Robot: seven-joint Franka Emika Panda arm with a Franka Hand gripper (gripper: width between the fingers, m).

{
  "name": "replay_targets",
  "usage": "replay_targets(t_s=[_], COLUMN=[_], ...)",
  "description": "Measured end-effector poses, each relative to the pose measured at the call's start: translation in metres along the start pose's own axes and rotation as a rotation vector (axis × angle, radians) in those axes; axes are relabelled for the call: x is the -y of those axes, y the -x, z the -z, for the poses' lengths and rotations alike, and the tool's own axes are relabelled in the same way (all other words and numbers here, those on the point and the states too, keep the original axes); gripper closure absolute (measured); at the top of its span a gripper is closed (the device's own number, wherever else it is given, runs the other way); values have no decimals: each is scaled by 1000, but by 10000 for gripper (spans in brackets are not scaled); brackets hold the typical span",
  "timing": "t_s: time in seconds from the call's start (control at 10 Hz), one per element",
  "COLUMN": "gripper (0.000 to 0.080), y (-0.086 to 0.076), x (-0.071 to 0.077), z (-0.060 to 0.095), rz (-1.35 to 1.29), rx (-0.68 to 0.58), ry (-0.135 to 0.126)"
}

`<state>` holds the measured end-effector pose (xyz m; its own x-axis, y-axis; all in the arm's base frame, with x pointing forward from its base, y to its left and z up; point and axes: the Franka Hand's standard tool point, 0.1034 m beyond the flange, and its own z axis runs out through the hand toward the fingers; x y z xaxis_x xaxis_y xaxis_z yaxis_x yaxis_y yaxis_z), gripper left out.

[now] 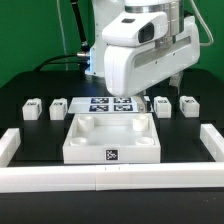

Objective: Assemble square table

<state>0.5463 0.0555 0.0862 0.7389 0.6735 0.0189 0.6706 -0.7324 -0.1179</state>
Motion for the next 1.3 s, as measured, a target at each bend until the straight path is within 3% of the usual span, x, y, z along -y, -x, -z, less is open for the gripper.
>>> replay_targets(t_s=[0.7,0.8,0.9,1.0,1.3], gripper=[150,150,150,150,150], y=[1,8,29,50,120], x=[-1,-5,-14,-13,-12], z=[-1,1,3,1,-17], rz=[11,73,101,114,485], rx=[1,-1,-2,10,22], ry=[0,-3,-11,-23,-34])
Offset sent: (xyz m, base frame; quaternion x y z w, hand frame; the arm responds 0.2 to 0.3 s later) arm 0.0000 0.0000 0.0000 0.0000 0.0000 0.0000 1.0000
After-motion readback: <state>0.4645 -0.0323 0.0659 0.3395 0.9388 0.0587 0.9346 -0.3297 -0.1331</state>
